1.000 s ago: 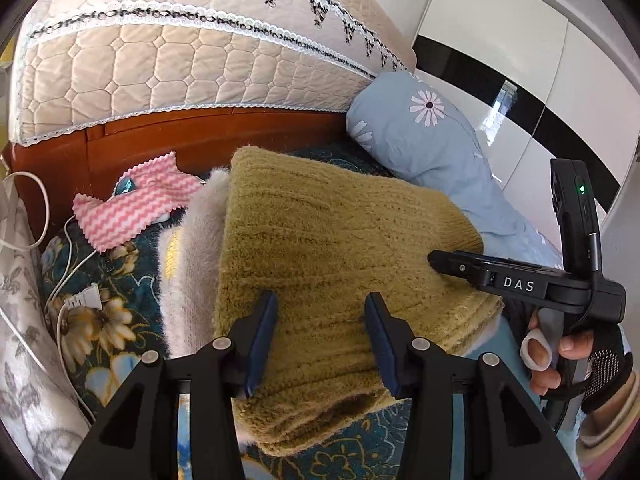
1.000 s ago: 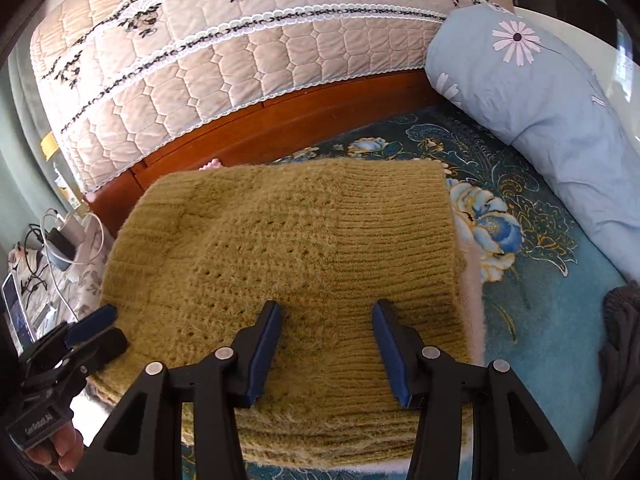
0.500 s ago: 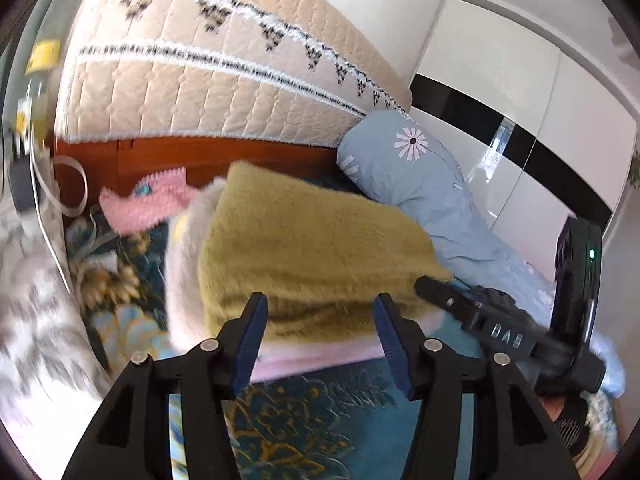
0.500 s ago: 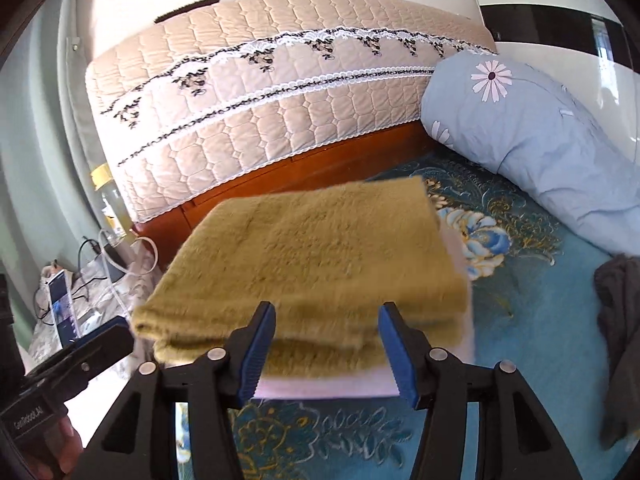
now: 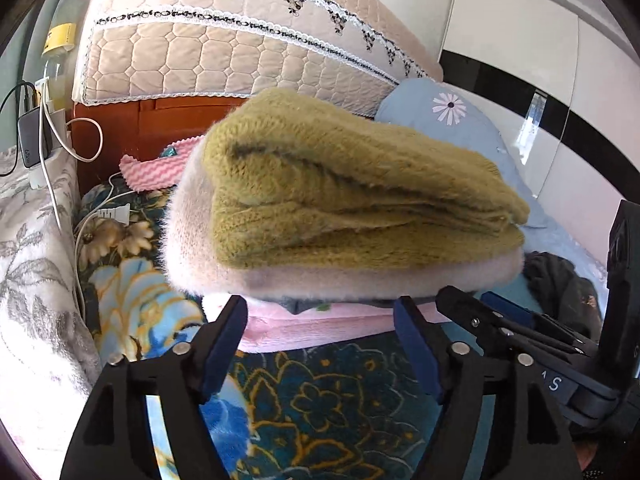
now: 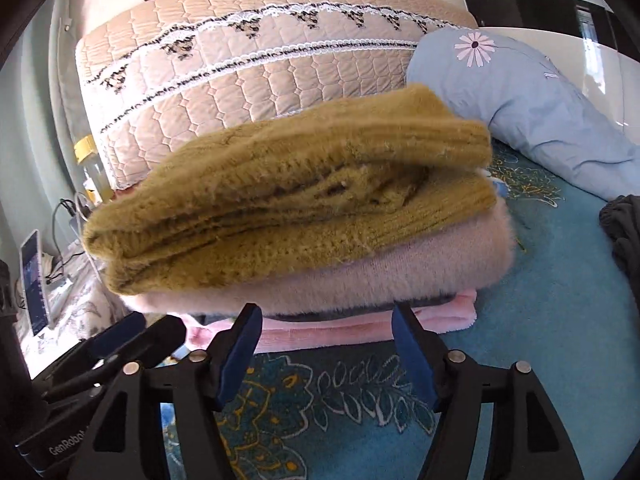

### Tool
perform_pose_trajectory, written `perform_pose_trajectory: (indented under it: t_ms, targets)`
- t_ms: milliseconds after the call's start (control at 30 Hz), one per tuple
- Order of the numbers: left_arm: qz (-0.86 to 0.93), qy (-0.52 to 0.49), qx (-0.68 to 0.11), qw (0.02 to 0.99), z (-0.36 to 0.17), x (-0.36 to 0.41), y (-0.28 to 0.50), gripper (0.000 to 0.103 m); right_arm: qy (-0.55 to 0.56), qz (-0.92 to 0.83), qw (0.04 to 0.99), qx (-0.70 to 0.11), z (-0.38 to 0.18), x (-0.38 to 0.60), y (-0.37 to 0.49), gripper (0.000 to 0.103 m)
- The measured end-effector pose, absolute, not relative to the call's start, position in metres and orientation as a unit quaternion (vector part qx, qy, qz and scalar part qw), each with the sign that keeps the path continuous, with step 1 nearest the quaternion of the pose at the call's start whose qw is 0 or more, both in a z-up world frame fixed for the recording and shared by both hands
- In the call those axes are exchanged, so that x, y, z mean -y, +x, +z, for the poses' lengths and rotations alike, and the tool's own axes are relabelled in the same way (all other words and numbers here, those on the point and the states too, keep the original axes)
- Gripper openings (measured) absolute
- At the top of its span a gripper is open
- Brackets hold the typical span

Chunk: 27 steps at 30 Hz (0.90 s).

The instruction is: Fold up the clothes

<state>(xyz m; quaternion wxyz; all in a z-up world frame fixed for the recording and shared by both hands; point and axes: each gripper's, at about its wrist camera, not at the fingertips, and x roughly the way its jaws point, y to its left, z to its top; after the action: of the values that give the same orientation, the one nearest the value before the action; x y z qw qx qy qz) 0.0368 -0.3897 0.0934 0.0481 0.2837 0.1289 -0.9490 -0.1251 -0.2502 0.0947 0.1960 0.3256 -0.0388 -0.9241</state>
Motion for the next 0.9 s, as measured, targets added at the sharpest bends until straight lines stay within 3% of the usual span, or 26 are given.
perform_pose_trajectory:
  t_ms: [333,500,900]
  targets:
    - [-0.949,0.283,-0.107,0.088,0.081,0.389,0.028,0.089,0.309,-0.932,0.183,0.045,0.067,0.246,-0.134,0.086]
    - [-0.951,0.277,-0.101,0.097,0.082,0.386,0.031,0.093,0.313,-0.935,0.159,0.059,0.065,0.234,-0.134,0.101]
    - [-0.954,0.265,-0.089,0.11,0.08,0.381,0.035,0.093,0.288,-0.95,0.122,0.007,0.073,0.246,-0.121,0.103]
